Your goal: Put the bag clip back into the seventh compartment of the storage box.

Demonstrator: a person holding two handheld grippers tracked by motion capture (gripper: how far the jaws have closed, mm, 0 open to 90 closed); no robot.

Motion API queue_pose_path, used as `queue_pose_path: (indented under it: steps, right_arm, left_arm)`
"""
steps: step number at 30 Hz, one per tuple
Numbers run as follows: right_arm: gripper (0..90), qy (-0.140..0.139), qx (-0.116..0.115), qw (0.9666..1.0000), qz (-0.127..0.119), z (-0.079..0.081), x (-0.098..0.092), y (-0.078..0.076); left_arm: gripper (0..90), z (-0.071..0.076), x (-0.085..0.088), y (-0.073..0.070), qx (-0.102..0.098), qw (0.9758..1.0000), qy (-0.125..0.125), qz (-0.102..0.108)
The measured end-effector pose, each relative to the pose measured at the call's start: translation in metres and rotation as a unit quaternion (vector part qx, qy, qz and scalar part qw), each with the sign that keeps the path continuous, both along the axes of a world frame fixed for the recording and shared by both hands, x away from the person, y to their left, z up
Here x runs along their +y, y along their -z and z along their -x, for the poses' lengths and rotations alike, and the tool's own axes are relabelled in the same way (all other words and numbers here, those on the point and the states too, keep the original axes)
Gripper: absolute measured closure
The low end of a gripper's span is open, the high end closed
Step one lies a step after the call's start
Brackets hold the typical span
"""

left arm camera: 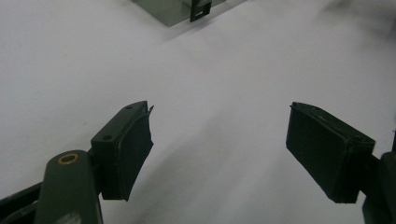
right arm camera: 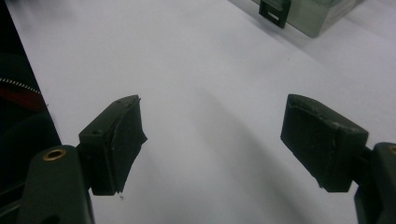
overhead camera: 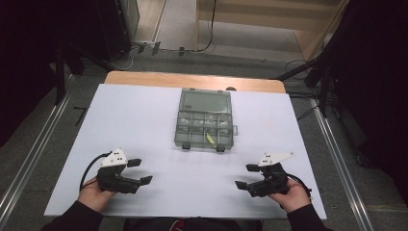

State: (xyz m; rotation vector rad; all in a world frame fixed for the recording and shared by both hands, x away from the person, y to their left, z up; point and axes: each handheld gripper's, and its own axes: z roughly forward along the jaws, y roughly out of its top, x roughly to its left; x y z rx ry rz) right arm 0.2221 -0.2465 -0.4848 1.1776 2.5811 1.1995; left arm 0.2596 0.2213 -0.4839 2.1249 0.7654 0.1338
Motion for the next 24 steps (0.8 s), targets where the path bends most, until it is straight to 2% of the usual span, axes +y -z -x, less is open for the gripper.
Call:
queue_pose_path:
  steps: [4, 8, 12, 24]
  right_arm:
    - [21.3, 0.009, -0.001, 0.9999, 0.005, 0.002, -0.006, 0.000]
    - [21.1, 0.013, -0.006, 0.9999, 0.000, 0.002, -0.013, 0.001]
    - [21.1, 0.024, -0.002, 0.9997, 0.002, 0.001, -0.019, 0.004]
    - [21.1, 0.026, -0.001, 0.9997, 0.006, -0.003, -0.021, 0.011]
  left_arm:
    - [21.7, 0.000, 0.000, 0.000, -0.001, 1.0000, 0.002, -0.003]
    - [21.7, 0.000, 0.002, 0.000, -0.001, 1.0000, -0.002, -0.001]
    - [21.7, 0.000, 0.002, 0.000, 0.002, 1.0000, 0.002, -0.002]
    - [21.7, 0.000, 0.001, 0.000, 0.002, 1.0000, 0.002, -0.003]
